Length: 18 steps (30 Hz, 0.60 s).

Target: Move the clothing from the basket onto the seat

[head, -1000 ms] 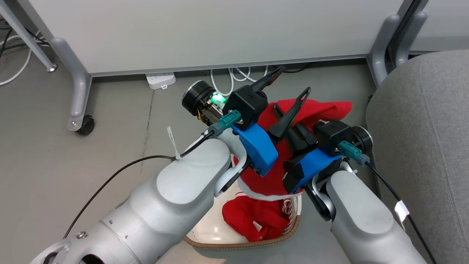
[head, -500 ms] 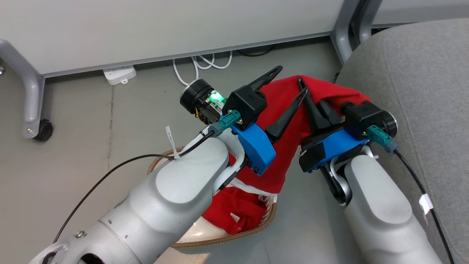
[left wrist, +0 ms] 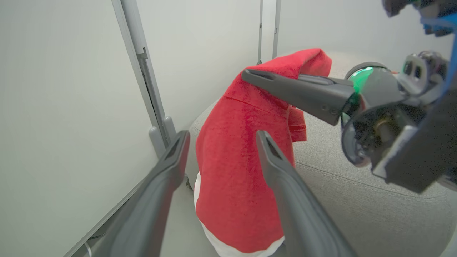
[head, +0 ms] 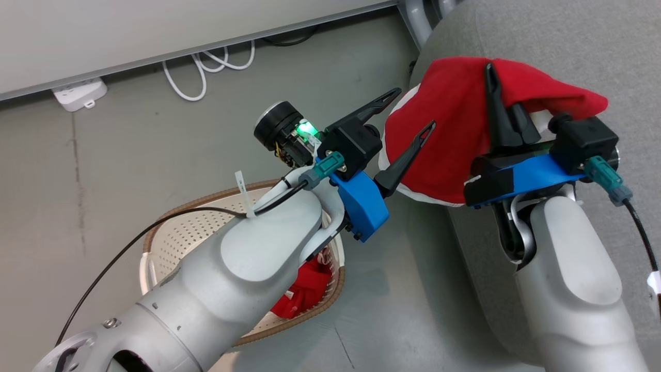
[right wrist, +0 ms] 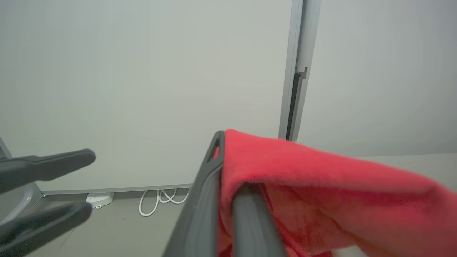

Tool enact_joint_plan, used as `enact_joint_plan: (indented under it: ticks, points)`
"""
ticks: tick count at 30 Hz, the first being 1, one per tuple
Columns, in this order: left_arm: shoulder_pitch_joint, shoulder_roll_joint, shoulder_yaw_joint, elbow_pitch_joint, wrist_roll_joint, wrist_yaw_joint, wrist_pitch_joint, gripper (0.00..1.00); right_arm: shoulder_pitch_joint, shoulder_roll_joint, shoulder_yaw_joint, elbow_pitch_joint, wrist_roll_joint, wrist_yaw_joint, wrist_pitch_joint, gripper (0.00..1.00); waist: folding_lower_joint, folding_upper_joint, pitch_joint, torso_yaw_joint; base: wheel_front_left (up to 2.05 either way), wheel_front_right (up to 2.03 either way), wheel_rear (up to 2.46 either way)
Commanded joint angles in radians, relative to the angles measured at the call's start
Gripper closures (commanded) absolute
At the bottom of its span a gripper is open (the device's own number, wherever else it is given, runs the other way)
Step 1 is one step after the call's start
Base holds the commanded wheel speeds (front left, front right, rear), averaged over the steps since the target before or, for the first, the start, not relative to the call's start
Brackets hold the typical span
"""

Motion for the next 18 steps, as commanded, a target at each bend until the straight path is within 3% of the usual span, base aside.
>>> enact_joint_plan:
  ticks: [1, 18]
  points:
    - [-0.013, 0.004, -0.001, 0.002, 0.001, -0.002, -0.005, 0.0, -0.001, 0.0, -0.008, -0.01, -0.004, 0.0, -0.001, 1.0, -0.0001, -0.0001, 0.019, -0.027, 0.0, 0.0, 0.0]
    - [-0.032, 0.003, -0.069, 0.019, 0.016, -0.027, 0.02, 0.0, 0.083, 0.0, -0.183, -0.143, 0.017, 0.0, -0.001, 1.0, -0.0001, -0.0001, 0.129, -0.198, 0.0, 0.0, 0.0]
